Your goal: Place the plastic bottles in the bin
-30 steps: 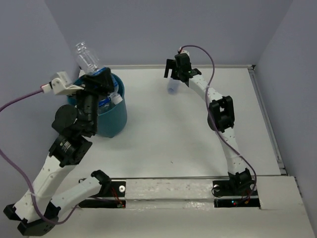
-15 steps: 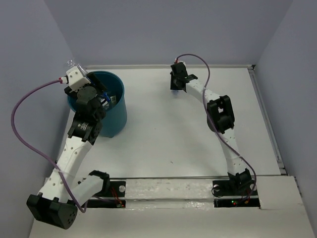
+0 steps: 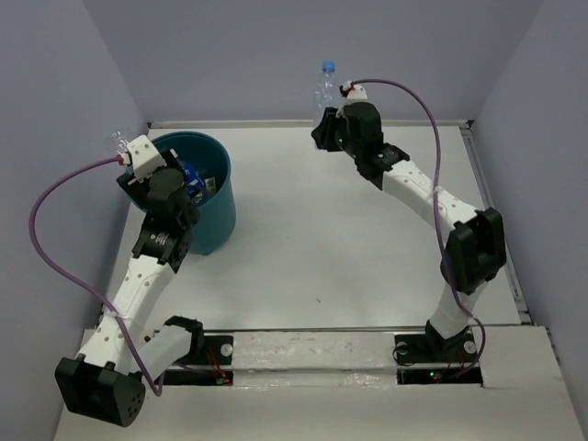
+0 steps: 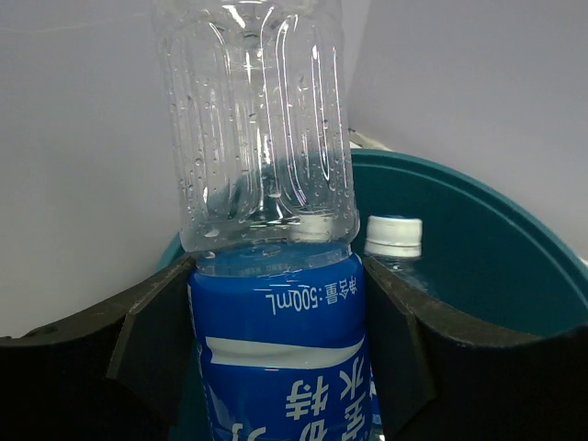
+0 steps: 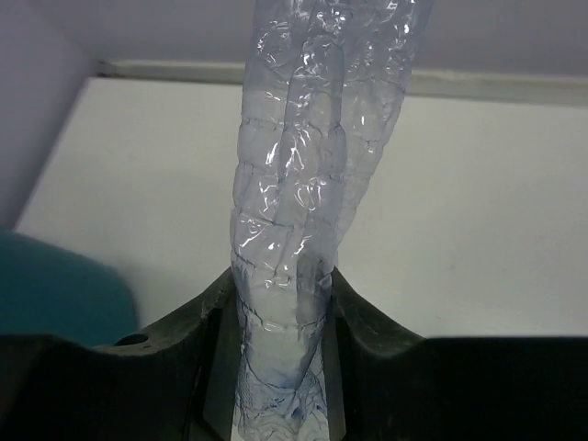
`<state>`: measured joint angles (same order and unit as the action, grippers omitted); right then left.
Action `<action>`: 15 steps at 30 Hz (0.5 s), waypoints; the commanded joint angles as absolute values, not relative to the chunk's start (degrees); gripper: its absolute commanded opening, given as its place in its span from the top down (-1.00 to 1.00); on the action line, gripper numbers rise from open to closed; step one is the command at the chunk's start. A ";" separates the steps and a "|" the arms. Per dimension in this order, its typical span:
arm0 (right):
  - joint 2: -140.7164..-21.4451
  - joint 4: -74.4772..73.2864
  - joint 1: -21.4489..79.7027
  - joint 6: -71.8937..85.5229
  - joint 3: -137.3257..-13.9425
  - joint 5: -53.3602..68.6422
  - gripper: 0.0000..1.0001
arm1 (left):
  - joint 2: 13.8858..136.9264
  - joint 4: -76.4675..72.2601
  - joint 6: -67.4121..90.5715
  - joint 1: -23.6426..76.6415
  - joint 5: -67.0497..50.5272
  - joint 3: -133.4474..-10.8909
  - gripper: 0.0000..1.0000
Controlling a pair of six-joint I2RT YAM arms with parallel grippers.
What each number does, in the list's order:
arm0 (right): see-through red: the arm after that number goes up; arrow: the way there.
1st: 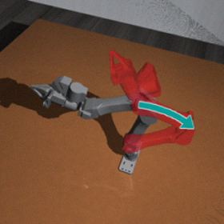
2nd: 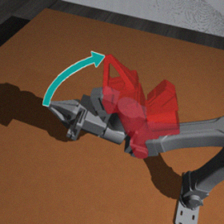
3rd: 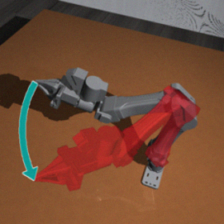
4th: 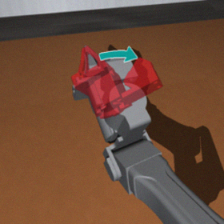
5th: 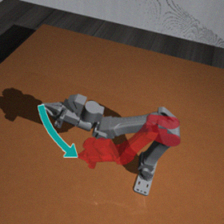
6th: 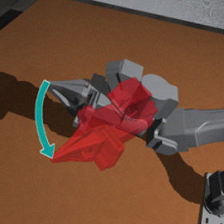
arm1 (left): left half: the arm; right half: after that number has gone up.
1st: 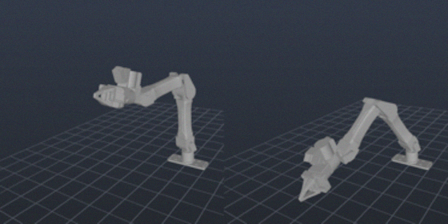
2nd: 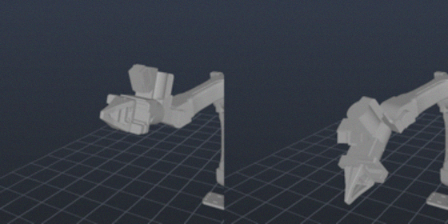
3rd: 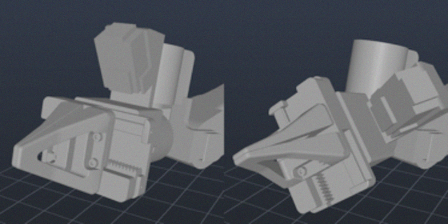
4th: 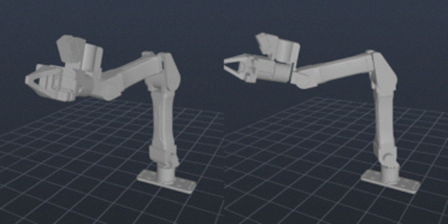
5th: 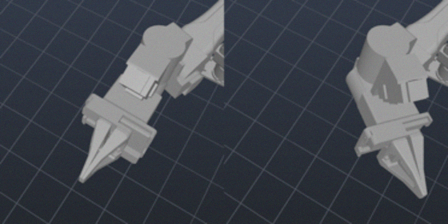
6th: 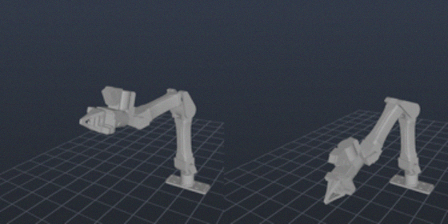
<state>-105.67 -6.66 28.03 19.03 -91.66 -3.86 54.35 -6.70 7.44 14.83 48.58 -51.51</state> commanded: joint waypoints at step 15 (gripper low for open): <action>-116.09 9.75 52.03 16.25 -121.29 7.56 0.69 | 44.75 -9.75 9.31 14.59 46.24 -49.75 -0.98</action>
<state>-112.44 6.98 51.70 16.45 -116.38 6.68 50.35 -6.46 7.40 14.74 48.66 -48.95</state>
